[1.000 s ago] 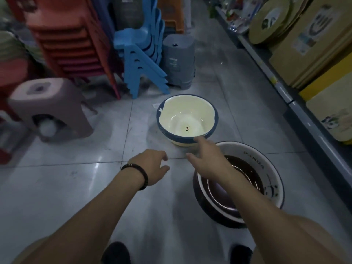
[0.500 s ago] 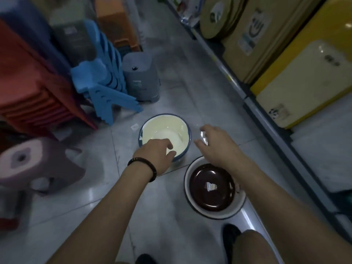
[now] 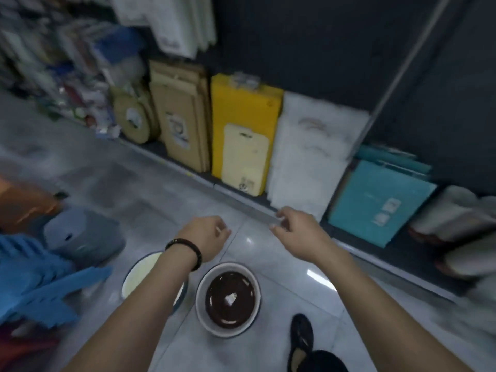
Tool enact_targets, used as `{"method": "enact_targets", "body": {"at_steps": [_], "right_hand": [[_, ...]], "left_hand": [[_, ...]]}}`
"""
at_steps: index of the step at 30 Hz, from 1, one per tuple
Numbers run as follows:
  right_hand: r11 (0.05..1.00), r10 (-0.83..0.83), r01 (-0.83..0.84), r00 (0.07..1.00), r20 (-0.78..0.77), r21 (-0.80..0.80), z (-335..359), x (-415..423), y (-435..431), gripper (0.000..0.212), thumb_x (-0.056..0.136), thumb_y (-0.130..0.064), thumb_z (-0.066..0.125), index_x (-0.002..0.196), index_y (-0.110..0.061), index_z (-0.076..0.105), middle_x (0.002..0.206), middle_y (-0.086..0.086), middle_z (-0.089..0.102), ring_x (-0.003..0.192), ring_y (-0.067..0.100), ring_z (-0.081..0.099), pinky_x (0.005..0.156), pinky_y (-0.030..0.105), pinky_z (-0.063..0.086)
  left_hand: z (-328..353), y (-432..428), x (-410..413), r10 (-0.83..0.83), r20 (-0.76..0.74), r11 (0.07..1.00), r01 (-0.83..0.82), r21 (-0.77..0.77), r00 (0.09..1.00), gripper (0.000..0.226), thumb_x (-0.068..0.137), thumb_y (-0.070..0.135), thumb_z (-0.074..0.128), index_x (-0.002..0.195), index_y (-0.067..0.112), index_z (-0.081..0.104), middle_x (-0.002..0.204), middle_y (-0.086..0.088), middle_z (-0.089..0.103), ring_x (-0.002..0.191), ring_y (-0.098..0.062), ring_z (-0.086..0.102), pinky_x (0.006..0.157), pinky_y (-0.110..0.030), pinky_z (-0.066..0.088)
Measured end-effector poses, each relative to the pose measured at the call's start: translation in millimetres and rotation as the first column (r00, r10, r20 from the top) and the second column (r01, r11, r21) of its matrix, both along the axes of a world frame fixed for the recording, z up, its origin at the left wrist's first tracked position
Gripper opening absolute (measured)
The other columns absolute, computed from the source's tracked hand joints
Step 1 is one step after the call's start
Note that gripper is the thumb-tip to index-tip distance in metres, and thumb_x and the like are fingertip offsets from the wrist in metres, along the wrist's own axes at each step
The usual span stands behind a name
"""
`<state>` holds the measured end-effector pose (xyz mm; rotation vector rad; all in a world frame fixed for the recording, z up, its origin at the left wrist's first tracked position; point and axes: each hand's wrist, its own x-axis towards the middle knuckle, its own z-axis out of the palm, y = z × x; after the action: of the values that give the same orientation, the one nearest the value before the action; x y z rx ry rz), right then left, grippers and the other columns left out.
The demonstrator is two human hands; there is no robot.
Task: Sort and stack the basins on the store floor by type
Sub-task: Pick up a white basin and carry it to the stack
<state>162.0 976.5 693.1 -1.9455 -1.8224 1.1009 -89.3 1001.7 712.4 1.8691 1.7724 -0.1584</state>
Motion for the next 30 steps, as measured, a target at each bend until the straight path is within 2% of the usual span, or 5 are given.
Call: {"method": "enact_targets", "body": {"at_steps": [6, 12, 18, 24, 30], "right_hand": [[0.914, -0.405, 0.405, 0.913, -0.054, -0.012, 4, 150, -22, 0.040, 0.102, -0.045, 0.063, 0.133, -0.020, 0.066, 0.100, -0.006, 0.067, 0.097, 0.017, 0.063, 0.082, 0.029, 0.043], [0.671, -0.741, 0.737, 0.666, -0.086, -0.078, -6, 247, -105, 0.034, 0.101, -0.042, 0.065, 0.127, -0.019, 0.068, 0.116, -0.002, 0.073, 0.113, 0.020, 0.068, 0.090, 0.028, 0.048], [0.220, -0.975, 0.967, 0.215, -0.051, -0.131, 0, 286, -266, 0.029, 0.101, -0.045, 0.063, 0.122, -0.026, 0.066, 0.107, -0.004, 0.071, 0.092, 0.013, 0.069, 0.069, 0.024, 0.048], [-0.313, -0.949, 0.942, -0.316, -0.012, -0.119, -7, 286, -439, 0.029, 0.098, -0.046, 0.066, 0.116, -0.024, 0.071, 0.106, 0.000, 0.077, 0.100, 0.023, 0.075, 0.092, 0.035, 0.056], [-0.556, -0.807, 0.801, -0.585, -0.087, -0.223, -45, 282, -555, 0.044, 0.082, -0.058, 0.061, 0.114, -0.029, 0.070, 0.106, 0.002, 0.076, 0.096, 0.027, 0.076, 0.090, 0.046, 0.062]], "left_hand": [[12, 65, 174, -0.334, -0.043, 0.942, 0.332, -0.052, 0.942, 0.034, 0.104, 0.048, 0.048, 0.115, 0.023, 0.067, 0.115, -0.002, 0.069, 0.097, -0.024, 0.064, 0.087, -0.037, 0.056], [-7, 53, 339, -0.635, 0.041, 0.771, 0.636, -0.020, 0.771, 0.026, 0.098, 0.049, 0.055, 0.107, 0.031, 0.070, 0.110, 0.001, 0.072, 0.096, -0.021, 0.066, 0.084, -0.032, 0.056], [-19, -50, 480, -0.874, 0.175, 0.454, 0.890, -0.041, 0.454, 0.018, 0.097, 0.045, 0.056, 0.101, 0.031, 0.068, 0.104, 0.002, 0.070, 0.093, -0.020, 0.064, 0.086, -0.034, 0.056], [-28, -201, 576, -0.951, 0.255, 0.165, 0.984, -0.069, 0.178, 0.018, 0.093, 0.043, 0.062, 0.099, 0.028, 0.069, 0.101, 0.005, 0.072, 0.096, -0.020, 0.067, 0.092, -0.037, 0.057], [-48, -340, 645, -0.971, 0.179, -0.173, 0.981, -0.087, -0.155, 0.025, 0.095, 0.045, 0.061, 0.112, 0.028, 0.069, 0.112, 0.004, 0.072, 0.100, -0.019, 0.066, 0.093, -0.037, 0.057]]}}
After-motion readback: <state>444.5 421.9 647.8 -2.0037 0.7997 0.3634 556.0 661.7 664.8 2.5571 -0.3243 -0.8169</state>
